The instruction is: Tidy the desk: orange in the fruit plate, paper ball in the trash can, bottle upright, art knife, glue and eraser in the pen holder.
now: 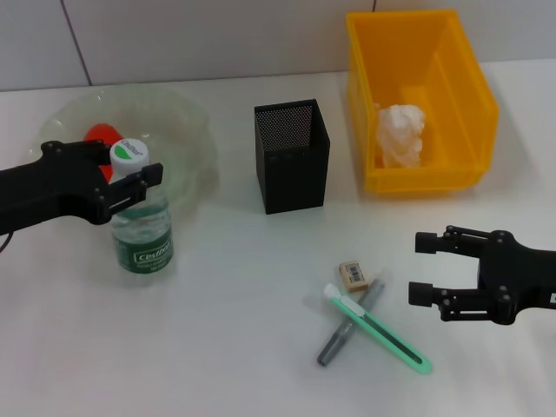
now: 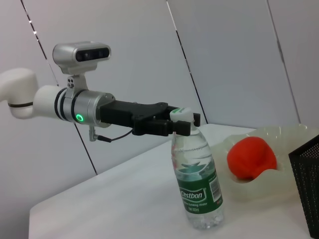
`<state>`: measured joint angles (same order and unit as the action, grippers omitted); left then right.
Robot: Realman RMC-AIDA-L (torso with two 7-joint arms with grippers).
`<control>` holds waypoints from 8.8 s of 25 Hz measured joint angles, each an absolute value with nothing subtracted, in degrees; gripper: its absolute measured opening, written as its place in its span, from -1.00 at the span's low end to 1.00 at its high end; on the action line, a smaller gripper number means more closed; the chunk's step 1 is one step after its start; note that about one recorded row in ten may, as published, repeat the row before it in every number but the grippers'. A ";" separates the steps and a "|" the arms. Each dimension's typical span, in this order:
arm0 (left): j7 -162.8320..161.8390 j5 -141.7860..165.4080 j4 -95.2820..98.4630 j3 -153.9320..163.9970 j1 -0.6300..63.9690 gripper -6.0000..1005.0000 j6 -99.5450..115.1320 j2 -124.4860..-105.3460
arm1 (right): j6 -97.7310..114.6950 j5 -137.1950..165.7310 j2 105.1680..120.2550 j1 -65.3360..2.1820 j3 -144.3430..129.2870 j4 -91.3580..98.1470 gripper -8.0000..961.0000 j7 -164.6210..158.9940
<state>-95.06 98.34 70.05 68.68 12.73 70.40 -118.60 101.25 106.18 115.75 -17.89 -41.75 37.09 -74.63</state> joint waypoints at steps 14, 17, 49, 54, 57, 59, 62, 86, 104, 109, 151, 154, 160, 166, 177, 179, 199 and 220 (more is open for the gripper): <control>-92.31 95.00 68.82 68.56 12.03 -0.14 70.50 -118.59 | 101.25 106.17 115.68 -17.66 -41.75 37.09 0.76 -74.54; -92.23 94.53 68.82 68.25 11.91 0.10 70.45 -118.57 | 101.25 106.17 115.66 -17.67 -41.75 37.09 0.76 -74.54; -67.00 88.15 50.84 67.00 8.75 0.62 94.61 -118.34 | 113.98 117.97 112.54 -28.02 -41.18 81.49 0.75 -128.13; -59.74 88.28 44.87 64.28 9.14 0.62 94.36 -118.35 | 114.43 124.82 112.95 -33.28 -49.39 90.72 0.75 -140.84; -59.41 88.31 44.15 63.72 9.14 0.62 94.36 -118.36 | 114.51 130.16 113.46 -37.93 -57.00 93.23 0.75 -149.29; -59.41 88.36 44.13 63.68 9.07 0.62 94.36 -118.36 | 114.55 132.84 114.09 -40.18 -60.72 93.60 0.74 -151.91; -59.78 89.20 44.04 63.38 9.06 0.62 94.07 -118.28 | 114.71 139.19 116.23 -43.61 -65.78 93.37 0.73 -153.89; -59.58 90.71 41.56 63.28 11.44 0.62 91.35 -118.25 | 95.77 146.95 119.64 -40.32 -92.36 81.56 0.67 -164.94; -59.68 90.70 41.21 63.28 11.70 0.62 90.87 -118.21 | 88.95 146.80 119.71 -40.37 -98.25 76.32 0.63 -166.54; -59.68 90.70 41.21 63.31 11.69 0.62 90.88 -118.21 | 88.34 146.73 119.71 -40.57 -98.91 75.79 0.61 -166.82; -59.58 90.70 41.22 63.56 11.69 0.62 91.33 -118.21 | 85.31 145.37 119.71 -41.40 -99.76 71.40 0.08 -166.04; -59.59 90.70 41.22 63.55 11.69 0.62 91.33 -118.21 | 85.19 145.37 119.71 -41.40 -99.76 71.22 0.06 -165.96; -59.57 90.70 41.22 63.54 11.72 0.62 91.32 -118.21 | 84.95 144.98 119.71 -41.96 -99.75 69.72 0.03 -165.65; -59.59 90.70 41.22 63.58 11.77 0.62 91.26 -118.21 | 84.80 143.92 119.64 -42.18 -99.75 69.25 0.00 -165.18; -59.62 90.77 41.18 63.67 11.90 0.62 91.14 -118.21 | 84.80 143.87 119.62 -42.39 -99.75 68.44 -0.21 -164.92; -59.64 90.77 41.18 63.66 11.93 0.62 91.17 -118.21 | 84.86 143.87 119.60 -42.55 -99.75 68.45 -0.29 -164.91; -60.01 90.79 41.14 63.46 12.04 0.62 91.32 -118.13 | 84.97 143.87 119.53 -43.19 -99.75 67.13 -0.34 -164.17; -60.03 90.79 41.13 63.36 12.13 0.62 91.41 -118.13 | 84.84 143.06 119.54 -42.51 -98.83 67.63 -0.63 -162.92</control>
